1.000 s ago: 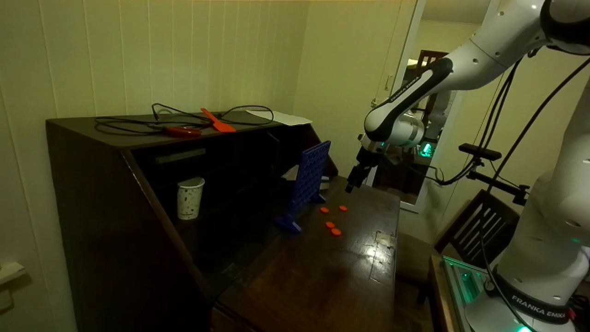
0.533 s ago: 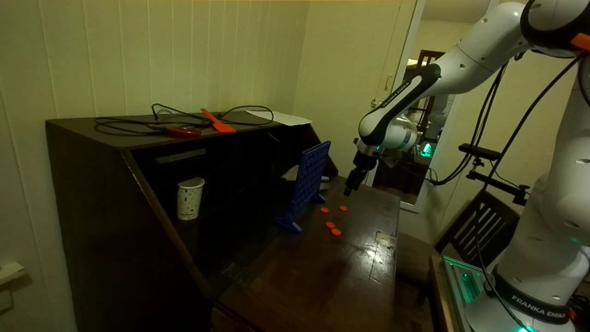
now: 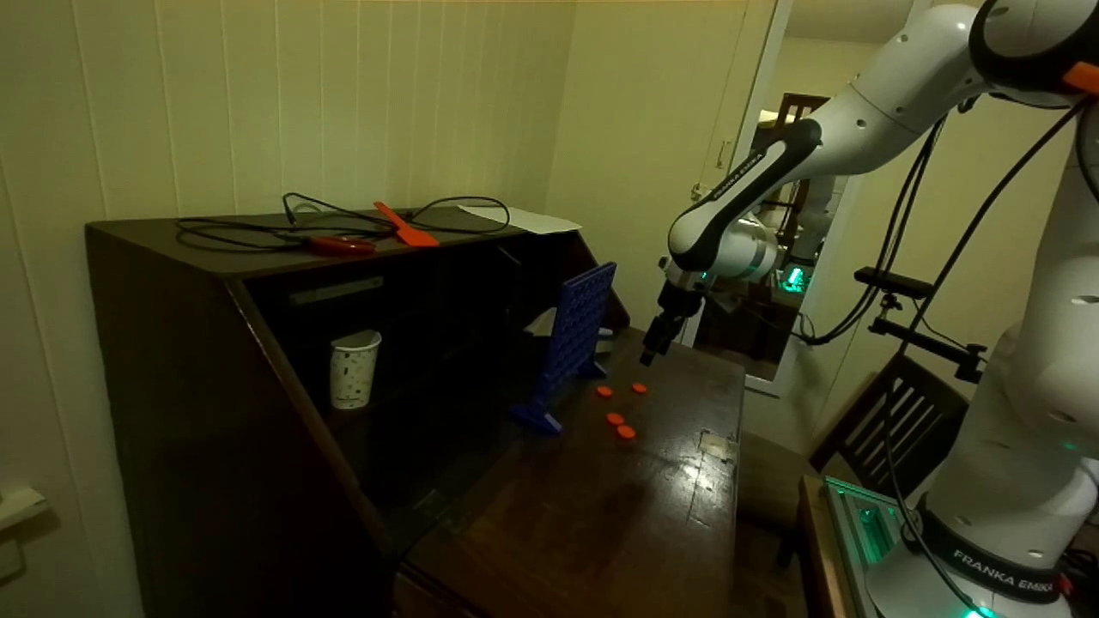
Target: Put two orange rings in the rack
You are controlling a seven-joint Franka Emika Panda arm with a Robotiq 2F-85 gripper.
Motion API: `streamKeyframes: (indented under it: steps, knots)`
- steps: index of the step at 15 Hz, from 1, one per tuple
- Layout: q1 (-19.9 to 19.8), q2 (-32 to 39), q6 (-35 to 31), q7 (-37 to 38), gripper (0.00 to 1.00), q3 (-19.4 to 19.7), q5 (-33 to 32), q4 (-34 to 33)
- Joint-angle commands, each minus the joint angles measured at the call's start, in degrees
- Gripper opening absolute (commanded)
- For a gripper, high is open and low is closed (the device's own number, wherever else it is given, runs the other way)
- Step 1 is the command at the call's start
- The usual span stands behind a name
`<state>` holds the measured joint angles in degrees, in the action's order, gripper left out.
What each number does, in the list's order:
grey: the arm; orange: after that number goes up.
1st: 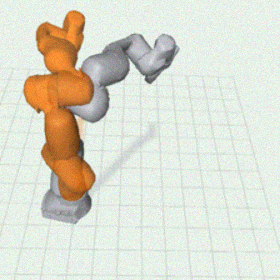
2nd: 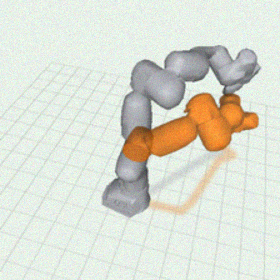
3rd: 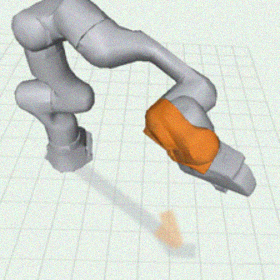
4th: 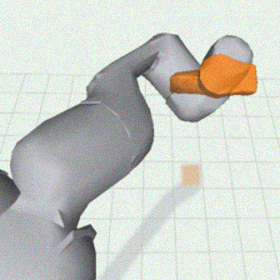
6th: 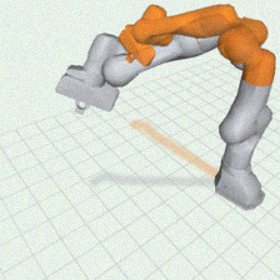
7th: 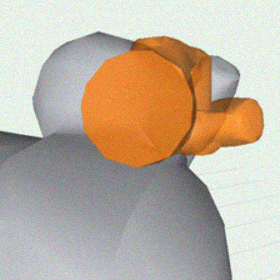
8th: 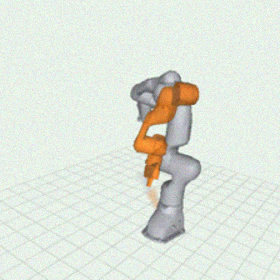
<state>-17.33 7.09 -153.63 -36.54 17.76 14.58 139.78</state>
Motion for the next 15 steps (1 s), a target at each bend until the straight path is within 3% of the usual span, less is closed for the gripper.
streamKeyframes:
  steps: [1,6,15]
  knots:
    - [-2.11,0.39,-2.18,-3.15,1.0,-2.61,1.62,0.07]
    - [-1.98,2.37,-6.34,-9.07,1.0,-3.36,3.67,-0.13]
    - [-4.42,7.23,-8.4,-19.91,1.0,-6.84,13.93,-1.33]
